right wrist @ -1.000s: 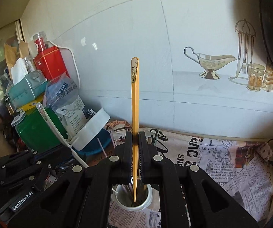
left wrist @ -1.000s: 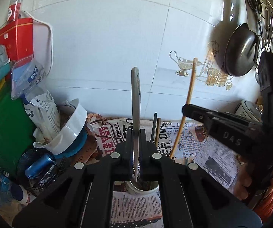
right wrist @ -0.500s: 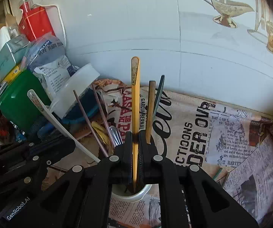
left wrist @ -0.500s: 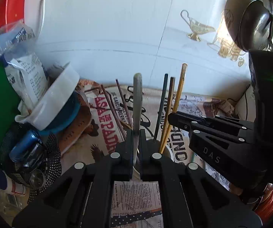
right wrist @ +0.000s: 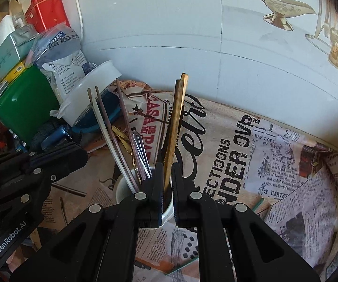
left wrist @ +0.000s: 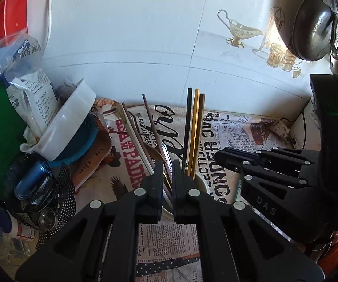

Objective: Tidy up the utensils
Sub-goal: 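Lower the yellow chopstick into the white cup while the left tool lowers the white one, then open both tools and move them back over the teal and grey chopsticks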

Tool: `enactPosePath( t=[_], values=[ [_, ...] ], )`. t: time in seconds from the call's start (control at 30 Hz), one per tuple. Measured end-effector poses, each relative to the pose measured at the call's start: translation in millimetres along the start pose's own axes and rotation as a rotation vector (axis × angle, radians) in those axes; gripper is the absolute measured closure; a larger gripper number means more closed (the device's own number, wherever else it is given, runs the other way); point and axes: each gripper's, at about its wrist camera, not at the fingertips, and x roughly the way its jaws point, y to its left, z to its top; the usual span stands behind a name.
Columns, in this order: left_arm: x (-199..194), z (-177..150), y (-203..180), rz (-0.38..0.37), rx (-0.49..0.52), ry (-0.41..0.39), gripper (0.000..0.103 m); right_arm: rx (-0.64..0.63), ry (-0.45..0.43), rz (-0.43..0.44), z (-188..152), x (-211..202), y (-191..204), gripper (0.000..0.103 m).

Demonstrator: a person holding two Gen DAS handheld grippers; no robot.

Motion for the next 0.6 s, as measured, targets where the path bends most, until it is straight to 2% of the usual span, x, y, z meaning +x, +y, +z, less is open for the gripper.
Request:
enactPosePath(
  t=[0.1, 0.17, 0.27, 0.37, 0.5, 0.57, 0.6],
  values=[
    [-11.0, 1.3, -6.3, 0.014, 0.009, -0.021, 0.093, 0.000, -0.024, -0.019, -1.5, -13.3, -3.7, 0.088],
    [-17.9, 0.8, -12.4, 0.036, 0.019, -0.038, 0.075, 0.003, -0.047, -0.029, -3.1, -22.3, -7.4, 0.079],
    [-26.7, -1.6, -21.9, 0.058, 0.029, -0.053, 0.062, 0.004, -0.067, -0.051, -8.3, -35.4, -14.5, 0.073],
    [-30.3, -4.6, -31.7, 0.061, 0.027, -0.053, 0.053, 0.009, -0.071, -0.058, -15.9, -47.2, -25.1, 0.064],
    [-28.5, -11.4, -44.8, 0.084, 0.020, -0.049, 0.036, 0.007, -0.084, -0.093, -30.6, -63.2, -42.0, 0.059],
    [-26.6, -16.3, -51.5, 0.087, 0.012, -0.044, 0.029, 0.010, -0.079, -0.118, -39.4, -67.2, -52.3, 0.049],
    [-23.8, -19.7, -55.1, 0.087, 0.006, -0.035, 0.027, 0.016, -0.074, -0.124, -45.0, -68.7, -58.9, 0.048]
  ],
)
